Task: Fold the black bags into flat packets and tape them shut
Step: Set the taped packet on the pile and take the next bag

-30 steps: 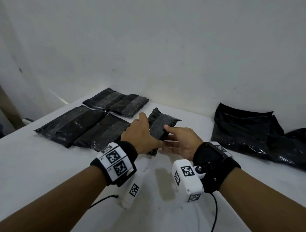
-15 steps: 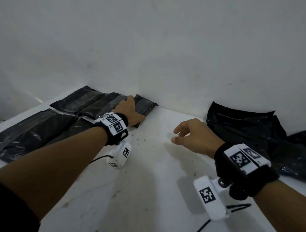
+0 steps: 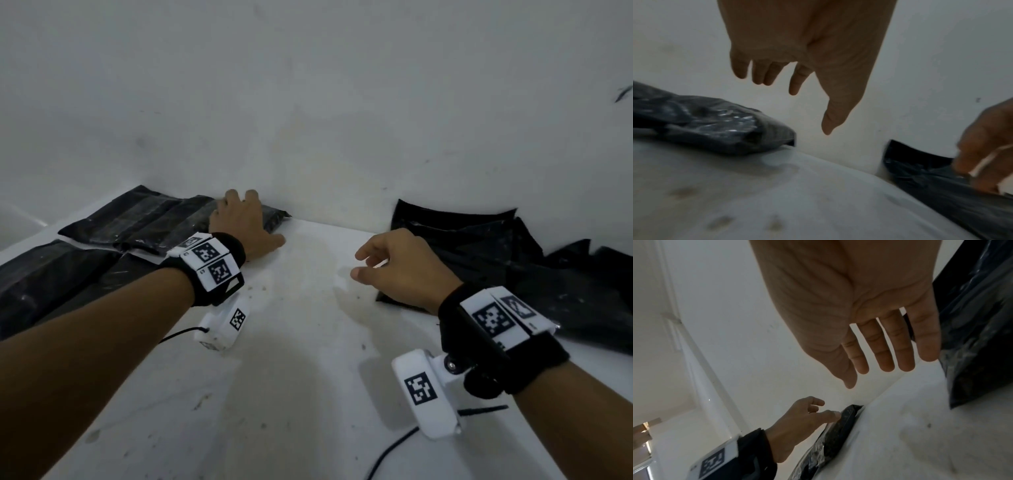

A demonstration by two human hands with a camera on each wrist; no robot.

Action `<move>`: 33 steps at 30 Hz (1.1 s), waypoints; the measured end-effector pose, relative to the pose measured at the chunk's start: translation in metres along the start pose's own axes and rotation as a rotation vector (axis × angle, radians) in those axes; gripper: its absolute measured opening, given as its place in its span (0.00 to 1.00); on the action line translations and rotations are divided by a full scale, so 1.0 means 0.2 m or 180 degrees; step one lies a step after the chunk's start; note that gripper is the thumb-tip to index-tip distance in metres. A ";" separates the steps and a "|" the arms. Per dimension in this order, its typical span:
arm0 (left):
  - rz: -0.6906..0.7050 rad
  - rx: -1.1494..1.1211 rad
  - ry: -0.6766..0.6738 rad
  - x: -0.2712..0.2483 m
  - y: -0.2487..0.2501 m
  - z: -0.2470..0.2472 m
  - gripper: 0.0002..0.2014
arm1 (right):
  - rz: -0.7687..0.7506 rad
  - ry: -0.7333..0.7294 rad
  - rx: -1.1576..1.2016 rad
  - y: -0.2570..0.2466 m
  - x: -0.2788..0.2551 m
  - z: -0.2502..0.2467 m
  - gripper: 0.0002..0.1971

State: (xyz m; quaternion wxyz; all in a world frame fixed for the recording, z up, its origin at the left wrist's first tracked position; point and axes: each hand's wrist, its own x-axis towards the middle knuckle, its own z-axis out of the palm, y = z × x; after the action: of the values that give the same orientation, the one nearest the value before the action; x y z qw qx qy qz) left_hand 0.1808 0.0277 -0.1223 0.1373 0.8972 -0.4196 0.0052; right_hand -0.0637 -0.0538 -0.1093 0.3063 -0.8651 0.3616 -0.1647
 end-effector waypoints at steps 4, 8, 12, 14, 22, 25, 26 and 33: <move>0.0859 -0.0697 0.0162 -0.11 0.28 0.00 0.22 | 0.0122 0.0487 -0.0171 0.10 -0.08 -0.14 0.07; 0.0932 -0.1337 -0.0252 -0.18 0.59 0.07 0.11 | 0.0777 0.0969 -0.0407 0.27 -0.15 -0.31 0.05; 0.0263 -0.2159 -0.1010 -0.19 0.78 0.21 0.10 | 0.1417 0.0906 -0.0560 0.45 -0.18 -0.42 0.11; 0.0013 -0.2347 -0.1206 -0.19 0.84 0.27 0.13 | 0.1617 0.0773 -0.0418 0.50 -0.17 -0.43 0.13; -0.0607 -0.2790 -0.1442 -0.18 0.87 0.28 0.33 | 0.1915 0.0974 0.0598 0.57 -0.10 -0.38 0.24; -0.0756 -0.3041 -0.1762 -0.20 0.85 0.27 0.38 | 0.2046 0.0955 0.1128 0.57 -0.12 -0.37 0.28; -0.0812 -0.3204 -0.1864 -0.21 0.85 0.25 0.37 | 0.2092 0.0926 0.1336 0.56 -0.14 -0.37 0.28; -0.0492 -0.4206 -0.2093 -0.35 0.76 0.17 0.20 | 0.1962 0.0722 0.2759 0.47 -0.29 -0.42 0.05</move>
State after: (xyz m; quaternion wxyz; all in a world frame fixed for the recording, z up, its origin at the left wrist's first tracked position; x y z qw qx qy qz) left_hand 0.0168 -0.0214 -0.1260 0.5158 0.6098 -0.2904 -0.5270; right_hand -0.1955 -0.0987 -0.1107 0.6280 -0.4903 0.5282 -0.2936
